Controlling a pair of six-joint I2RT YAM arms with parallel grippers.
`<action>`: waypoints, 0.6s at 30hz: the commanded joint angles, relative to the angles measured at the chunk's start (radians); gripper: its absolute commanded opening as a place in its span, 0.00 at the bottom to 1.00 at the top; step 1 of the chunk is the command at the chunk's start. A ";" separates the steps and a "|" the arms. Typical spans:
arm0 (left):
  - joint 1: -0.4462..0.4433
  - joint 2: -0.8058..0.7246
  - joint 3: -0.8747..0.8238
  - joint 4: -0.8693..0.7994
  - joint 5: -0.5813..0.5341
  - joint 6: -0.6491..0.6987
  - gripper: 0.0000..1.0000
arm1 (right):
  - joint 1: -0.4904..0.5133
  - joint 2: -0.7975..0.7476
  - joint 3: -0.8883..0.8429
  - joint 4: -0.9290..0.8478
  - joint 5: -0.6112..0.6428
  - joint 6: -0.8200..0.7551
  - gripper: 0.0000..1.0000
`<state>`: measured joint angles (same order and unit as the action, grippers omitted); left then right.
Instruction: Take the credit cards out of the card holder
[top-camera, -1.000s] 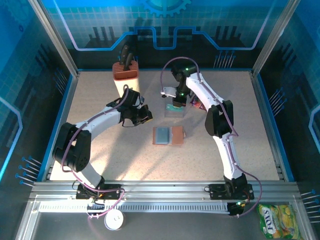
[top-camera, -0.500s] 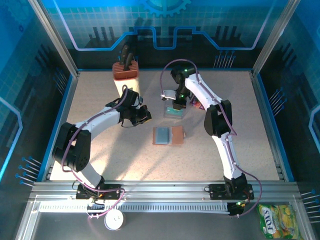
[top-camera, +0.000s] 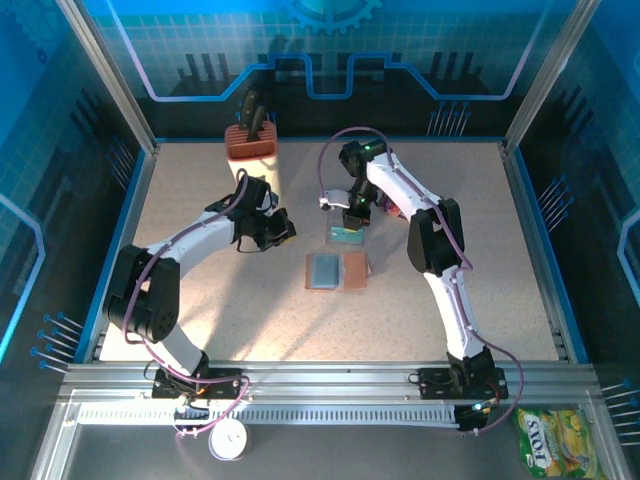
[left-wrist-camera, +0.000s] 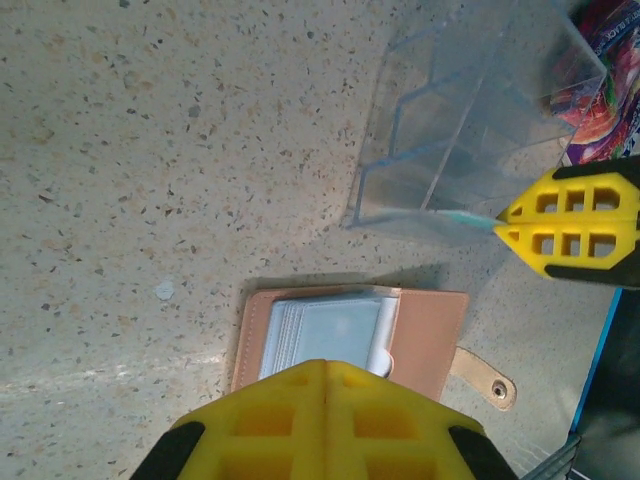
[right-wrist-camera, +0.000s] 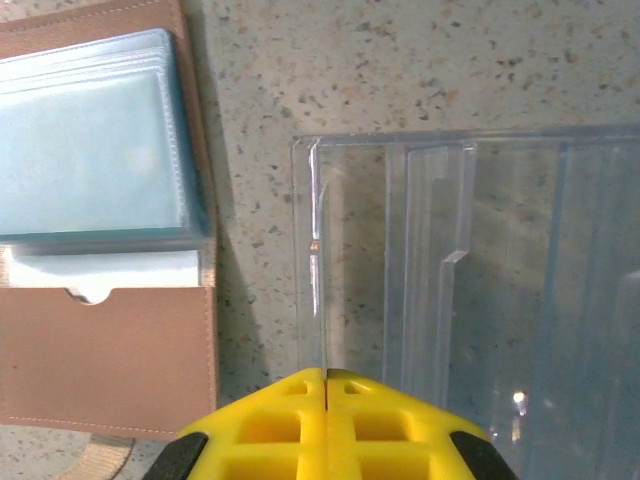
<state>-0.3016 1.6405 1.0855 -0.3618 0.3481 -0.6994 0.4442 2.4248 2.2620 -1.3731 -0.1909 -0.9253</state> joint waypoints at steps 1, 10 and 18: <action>0.005 -0.017 0.025 -0.017 0.017 0.017 0.05 | 0.018 -0.005 -0.043 -0.058 -0.047 -0.019 0.00; 0.005 0.006 0.034 -0.005 0.031 0.013 0.05 | 0.022 0.023 -0.022 -0.061 -0.049 -0.011 0.13; 0.005 0.030 0.054 -0.006 0.038 0.015 0.06 | 0.014 -0.011 0.045 -0.061 -0.036 0.015 0.32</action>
<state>-0.3016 1.6569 1.1046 -0.3611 0.3603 -0.6998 0.4534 2.4298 2.2627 -1.4063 -0.2199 -0.9203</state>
